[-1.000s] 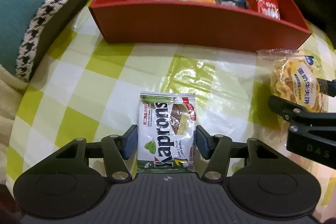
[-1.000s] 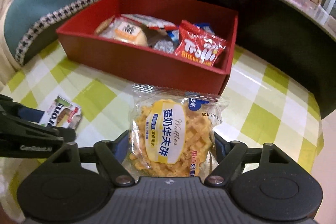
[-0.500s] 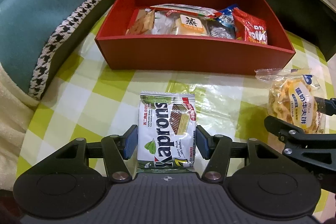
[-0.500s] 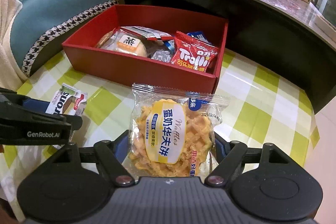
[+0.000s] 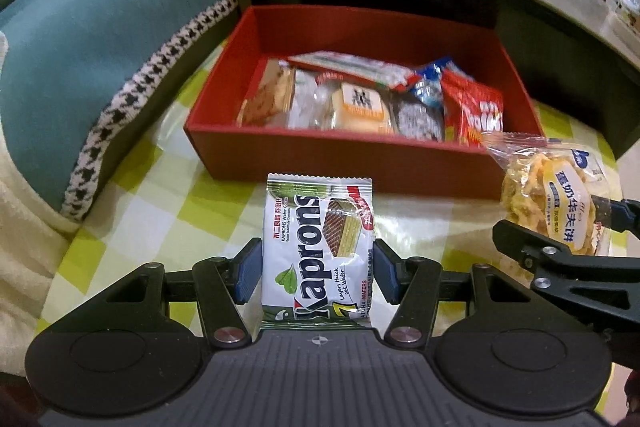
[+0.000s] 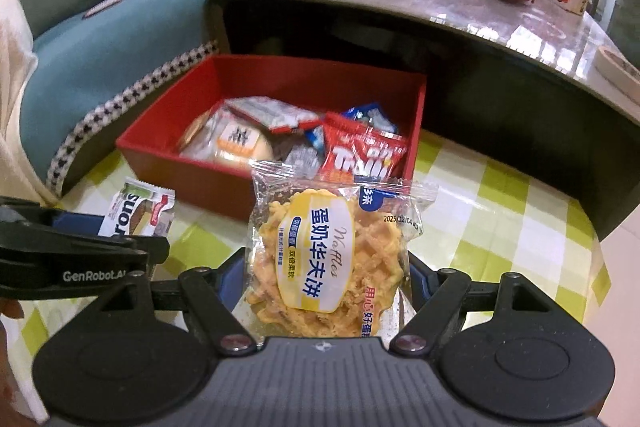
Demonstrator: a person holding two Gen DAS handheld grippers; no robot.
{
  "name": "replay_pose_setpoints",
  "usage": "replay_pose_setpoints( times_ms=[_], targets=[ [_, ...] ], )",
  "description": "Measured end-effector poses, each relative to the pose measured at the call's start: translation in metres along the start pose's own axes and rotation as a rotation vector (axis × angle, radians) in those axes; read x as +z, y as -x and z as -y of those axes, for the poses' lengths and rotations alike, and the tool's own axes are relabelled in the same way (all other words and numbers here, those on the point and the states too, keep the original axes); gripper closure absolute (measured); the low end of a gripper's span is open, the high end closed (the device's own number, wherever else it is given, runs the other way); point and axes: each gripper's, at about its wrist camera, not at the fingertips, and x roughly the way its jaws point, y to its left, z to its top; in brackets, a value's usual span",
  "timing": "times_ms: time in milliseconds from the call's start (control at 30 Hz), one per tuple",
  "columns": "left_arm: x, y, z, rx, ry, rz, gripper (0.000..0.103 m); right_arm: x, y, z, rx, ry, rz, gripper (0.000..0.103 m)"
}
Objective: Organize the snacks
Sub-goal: 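Carry the Kaprons wafer with left tool while right tool carries the waffle bag over the box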
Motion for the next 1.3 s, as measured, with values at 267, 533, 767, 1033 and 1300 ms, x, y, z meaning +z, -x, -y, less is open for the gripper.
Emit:
replay_pose_setpoints(
  times_ms=[267, 533, 767, 1033, 1300],
  targets=[
    [0.025, 0.007, -0.006, -0.006, 0.054, 0.048, 0.038, 0.022, 0.005, 0.009, -0.004, -0.028, 0.055, 0.021],
    [0.055, 0.013, -0.005, -0.007, 0.093, 0.117, 0.038, 0.049, 0.002, 0.017, 0.008, -0.079, 0.110, 0.021],
    [0.073, 0.005, -0.001, 0.001, 0.102, 0.136, 0.038, 0.070, -0.005, 0.023, -0.002, -0.094, 0.150, 0.021],
    [0.089, -0.006, 0.001, 0.032, 0.111, 0.152, 0.038, 0.079, -0.016, 0.031, -0.004, -0.100, 0.154, 0.021],
    [0.100, -0.021, 0.002, 0.056, 0.112, 0.150, 0.038, 0.086, -0.031, 0.033, -0.009, -0.096, 0.144, 0.021]
  ],
)
